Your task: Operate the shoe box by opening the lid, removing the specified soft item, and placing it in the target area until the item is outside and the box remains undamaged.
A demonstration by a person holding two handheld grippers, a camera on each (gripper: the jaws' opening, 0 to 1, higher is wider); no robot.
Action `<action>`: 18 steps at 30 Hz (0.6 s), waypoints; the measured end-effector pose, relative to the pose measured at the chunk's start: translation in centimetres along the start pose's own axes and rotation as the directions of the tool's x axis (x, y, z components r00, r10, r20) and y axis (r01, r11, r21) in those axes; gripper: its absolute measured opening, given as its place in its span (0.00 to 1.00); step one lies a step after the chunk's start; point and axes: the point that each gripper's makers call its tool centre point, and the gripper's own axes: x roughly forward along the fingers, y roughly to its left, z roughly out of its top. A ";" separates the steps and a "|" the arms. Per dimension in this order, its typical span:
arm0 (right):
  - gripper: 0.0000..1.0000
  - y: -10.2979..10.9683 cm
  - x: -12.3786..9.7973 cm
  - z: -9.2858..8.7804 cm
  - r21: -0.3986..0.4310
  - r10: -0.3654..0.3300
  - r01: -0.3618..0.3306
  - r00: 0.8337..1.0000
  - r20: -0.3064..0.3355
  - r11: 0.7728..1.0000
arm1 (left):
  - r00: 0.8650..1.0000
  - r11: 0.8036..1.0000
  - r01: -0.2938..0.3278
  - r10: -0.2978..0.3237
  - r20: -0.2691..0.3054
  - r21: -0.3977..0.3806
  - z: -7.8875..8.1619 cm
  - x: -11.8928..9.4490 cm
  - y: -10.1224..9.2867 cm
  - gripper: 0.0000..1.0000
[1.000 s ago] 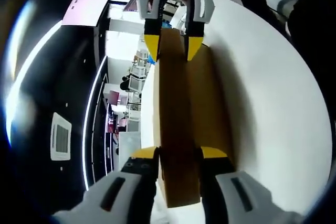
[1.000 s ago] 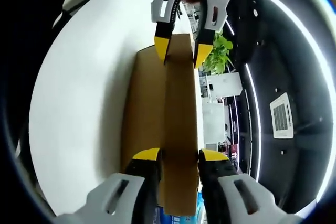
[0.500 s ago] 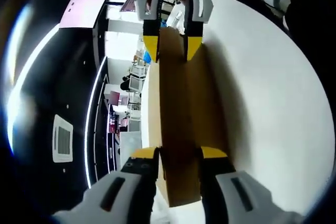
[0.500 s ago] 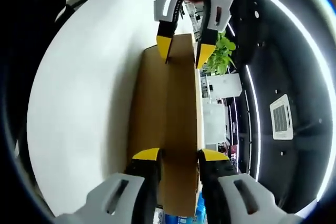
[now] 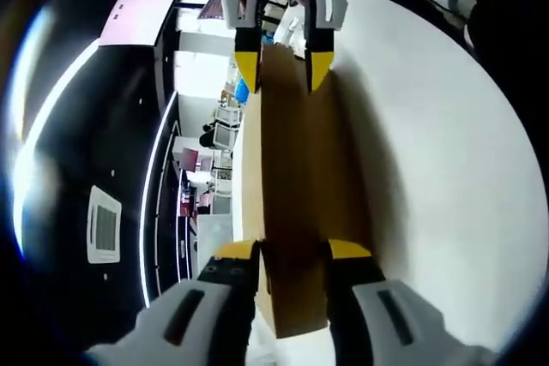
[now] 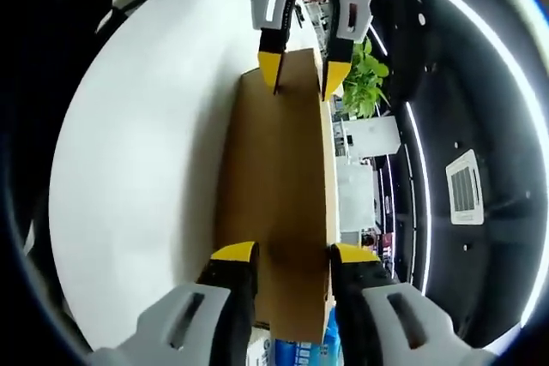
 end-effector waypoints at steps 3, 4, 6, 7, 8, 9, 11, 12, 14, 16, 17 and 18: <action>0.33 0.0 0.1 -0.3 -0.011 0.001 -0.001 1.000 -0.007 1.000 | 1.000 1.000 0.002 -0.002 0.000 0.001 0.0 0.0 -0.1 0.30; 0.33 0.1 -0.1 -0.2 -0.011 0.003 -0.003 1.000 -0.010 1.000 | 1.000 1.000 0.004 -0.004 0.000 0.002 0.0 0.0 -0.1 0.30; 0.32 0.1 -0.1 -0.1 -0.016 0.000 0.000 1.000 -0.012 1.000 | 1.000 1.000 0.005 -0.005 -0.002 0.003 0.0 0.0 -0.2 0.30; 0.31 0.1 -0.1 -0.1 -0.021 -0.002 0.001 1.000 -0.012 1.000 | 1.000 1.000 0.006 -0.006 -0.003 0.002 0.0 0.0 -0.2 0.30; 0.30 0.1 -0.1 -0.1 -0.032 -0.005 0.005 1.000 -0.011 0.999 | 1.000 1.000 0.006 -0.006 -0.003 0.001 0.0 0.0 -0.2 0.30; 0.30 0.1 -0.1 -0.1 -0.038 -0.008 0.008 1.000 -0.010 0.999 | 1.000 1.000 0.006 -0.006 -0.003 0.000 0.0 0.0 -0.3 0.30; 0.30 0.1 -0.1 -0.1 -0.039 -0.009 0.008 1.000 -0.006 0.999 | 1.000 1.000 0.005 -0.005 -0.003 0.000 0.0 0.1 -0.3 0.30; 0.30 0.2 -0.1 0.0 -0.040 -0.010 0.009 1.000 -0.004 0.999 | 1.000 1.000 0.005 -0.005 -0.002 -0.001 0.0 0.1 -0.4 0.30; 0.30 0.2 0.0 0.1 -0.038 -0.008 0.008 1.000 -0.003 0.999 | 1.000 1.000 0.006 -0.006 -0.001 -0.004 0.0 0.2 -0.5 0.30; 0.30 0.5 0.1 0.1 -0.032 -0.004 0.003 1.000 -0.008 0.999 | 1.000 1.000 0.008 -0.008 -0.002 -0.009 0.0 0.3 -0.8 0.30; 0.30 0.6 0.2 0.1 -0.032 -0.002 0.002 1.000 -0.010 0.999 | 1.000 1.000 0.009 -0.009 -0.003 -0.004 0.0 0.4 -0.8 0.29; 0.30 0.7 0.2 0.1 -0.036 -0.002 0.002 1.000 -0.014 0.999 | 1.000 1.000 0.009 -0.009 -0.004 0.000 0.0 0.4 -0.8 0.29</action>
